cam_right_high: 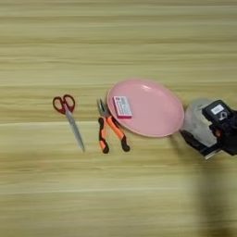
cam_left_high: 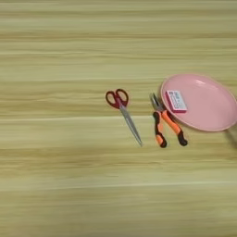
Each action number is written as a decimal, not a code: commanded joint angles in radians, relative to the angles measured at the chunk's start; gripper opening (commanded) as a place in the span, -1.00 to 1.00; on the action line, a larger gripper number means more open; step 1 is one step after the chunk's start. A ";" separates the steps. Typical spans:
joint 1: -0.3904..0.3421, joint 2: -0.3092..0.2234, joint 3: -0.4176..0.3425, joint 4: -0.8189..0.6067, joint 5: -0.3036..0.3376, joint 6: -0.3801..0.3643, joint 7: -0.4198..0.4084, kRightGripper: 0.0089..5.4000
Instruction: Move the objects on the table
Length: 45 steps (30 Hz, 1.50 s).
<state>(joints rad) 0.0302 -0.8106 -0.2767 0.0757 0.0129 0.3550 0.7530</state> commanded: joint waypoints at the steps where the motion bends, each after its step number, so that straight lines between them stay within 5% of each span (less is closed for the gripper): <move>1: -0.093 -0.047 0.011 0.046 -0.019 -0.059 -0.026 0.99; 25: -0.254 -0.034 0.124 0.406 -0.053 -0.193 -0.014 0.99; 45: -0.245 -0.036 0.128 0.447 -0.041 -0.232 -0.006 0.06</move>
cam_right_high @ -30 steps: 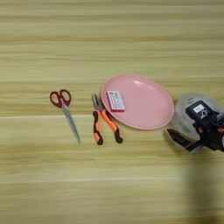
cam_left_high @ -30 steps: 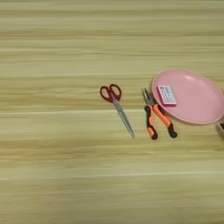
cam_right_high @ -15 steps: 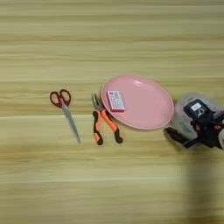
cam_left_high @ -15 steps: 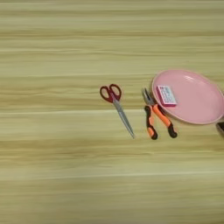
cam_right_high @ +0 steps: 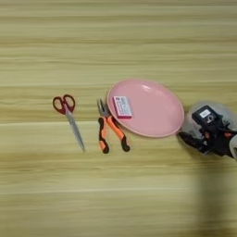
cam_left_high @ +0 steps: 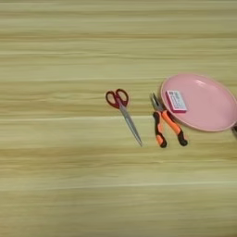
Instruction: Move the objects on the table
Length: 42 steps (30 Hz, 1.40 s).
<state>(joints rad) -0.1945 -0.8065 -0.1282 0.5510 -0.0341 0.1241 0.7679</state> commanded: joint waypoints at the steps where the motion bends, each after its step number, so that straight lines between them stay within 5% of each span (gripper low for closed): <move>1: -0.019 -0.039 -0.022 -0.030 0.006 -0.001 -0.022 0.01; 19: -0.019 -0.026 -0.063 -0.055 0.024 0.014 -0.058 -0.37; 35: -0.057 0.012 -0.191 -0.270 0.081 0.151 -0.216 -0.47; 42: -0.156 0.015 -0.204 -0.361 0.106 0.197 -0.227 -0.48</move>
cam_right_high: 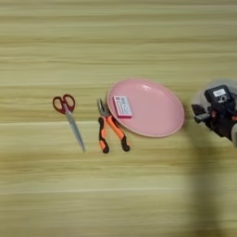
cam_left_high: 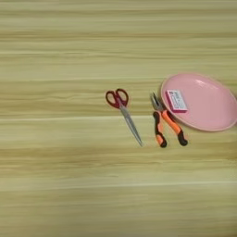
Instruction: Move the objects on the table
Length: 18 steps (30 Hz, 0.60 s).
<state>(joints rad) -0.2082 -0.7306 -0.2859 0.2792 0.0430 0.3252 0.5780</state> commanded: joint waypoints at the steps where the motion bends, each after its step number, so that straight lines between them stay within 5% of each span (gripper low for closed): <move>1: -0.156 -0.056 -0.046 -0.103 0.037 0.004 -0.036 -0.48; 12: -0.297 0.056 -0.033 -0.263 0.147 0.104 -0.064 -0.51; 18: -0.402 0.140 0.059 -0.318 0.179 0.153 -0.054 -0.51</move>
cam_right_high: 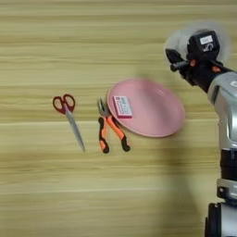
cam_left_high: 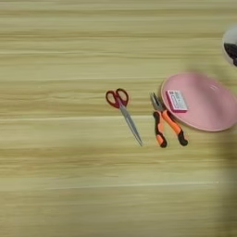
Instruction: Move the objects on the table
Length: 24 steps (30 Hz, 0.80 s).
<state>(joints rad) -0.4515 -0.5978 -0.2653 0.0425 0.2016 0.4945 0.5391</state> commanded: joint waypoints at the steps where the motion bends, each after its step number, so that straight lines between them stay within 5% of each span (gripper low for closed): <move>1: -0.173 0.021 0.055 -0.084 0.021 -0.010 -0.015 -0.51; 10: -0.294 0.179 0.237 -0.031 0.000 0.019 -0.001 -0.51; 15: -0.368 0.313 0.341 0.044 -0.025 0.010 -0.007 -0.51; 24: -0.400 0.474 0.496 0.077 -0.072 0.014 0.025 -0.51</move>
<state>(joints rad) -0.6370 -0.1697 0.2092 0.1939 0.1478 0.5712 0.5754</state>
